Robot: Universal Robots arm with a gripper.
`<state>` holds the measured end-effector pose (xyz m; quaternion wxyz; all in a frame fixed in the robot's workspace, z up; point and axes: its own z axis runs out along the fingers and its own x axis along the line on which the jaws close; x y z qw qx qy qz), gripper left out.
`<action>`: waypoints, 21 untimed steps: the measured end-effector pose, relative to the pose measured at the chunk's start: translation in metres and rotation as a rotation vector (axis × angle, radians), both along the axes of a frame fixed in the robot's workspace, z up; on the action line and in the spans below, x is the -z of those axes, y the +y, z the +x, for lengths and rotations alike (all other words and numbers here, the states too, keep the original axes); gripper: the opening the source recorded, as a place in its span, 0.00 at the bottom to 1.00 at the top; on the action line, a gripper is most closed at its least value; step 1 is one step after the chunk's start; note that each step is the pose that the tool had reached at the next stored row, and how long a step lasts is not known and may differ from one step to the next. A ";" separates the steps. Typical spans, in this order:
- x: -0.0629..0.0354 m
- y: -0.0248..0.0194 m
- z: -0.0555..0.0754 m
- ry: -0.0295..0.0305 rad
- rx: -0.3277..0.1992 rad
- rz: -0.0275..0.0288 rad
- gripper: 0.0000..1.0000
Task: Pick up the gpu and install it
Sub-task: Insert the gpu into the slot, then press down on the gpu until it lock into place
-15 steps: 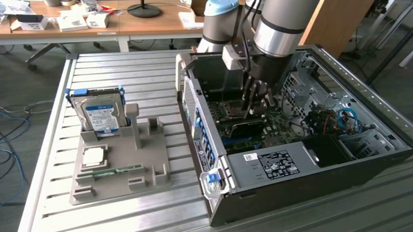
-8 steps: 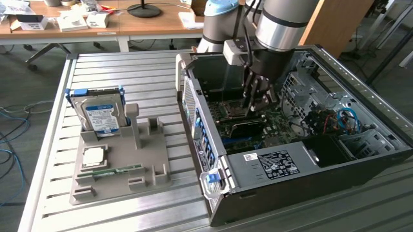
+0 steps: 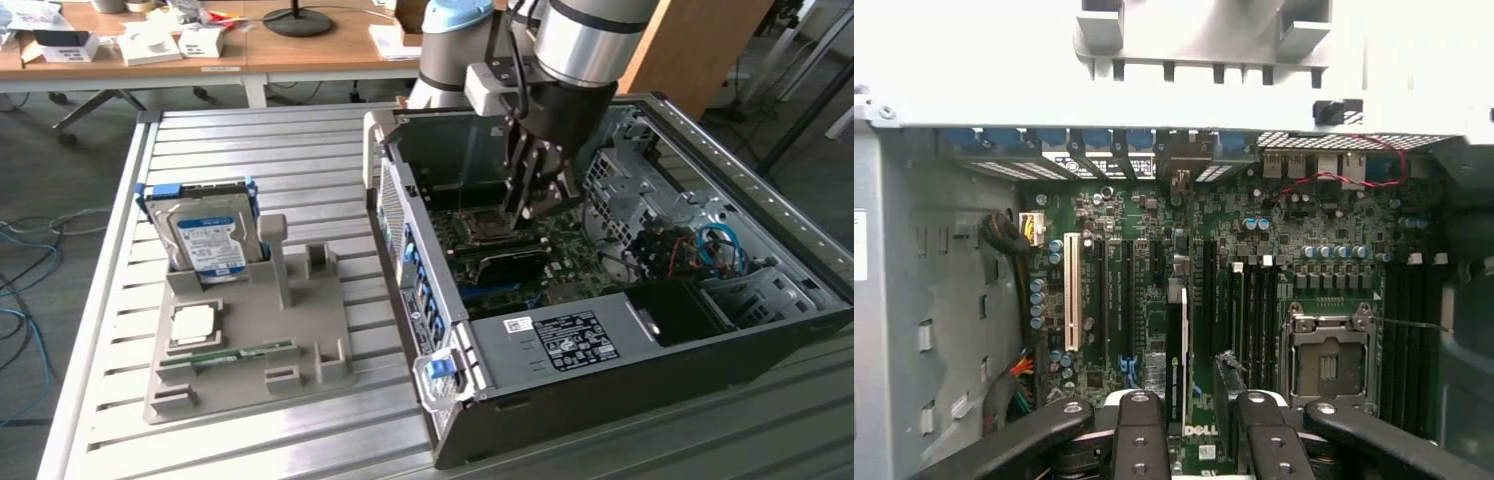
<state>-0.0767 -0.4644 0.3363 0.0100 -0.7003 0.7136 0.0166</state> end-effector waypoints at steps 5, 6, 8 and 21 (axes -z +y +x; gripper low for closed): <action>-0.0056 0.0000 0.000 -0.0001 0.000 0.0002 0.33; -0.0057 0.0000 0.000 0.0001 0.000 0.0000 0.33; -0.0057 0.0000 0.000 0.0000 0.000 0.0000 0.33; -0.0057 0.0000 0.000 0.0000 0.000 0.0000 0.25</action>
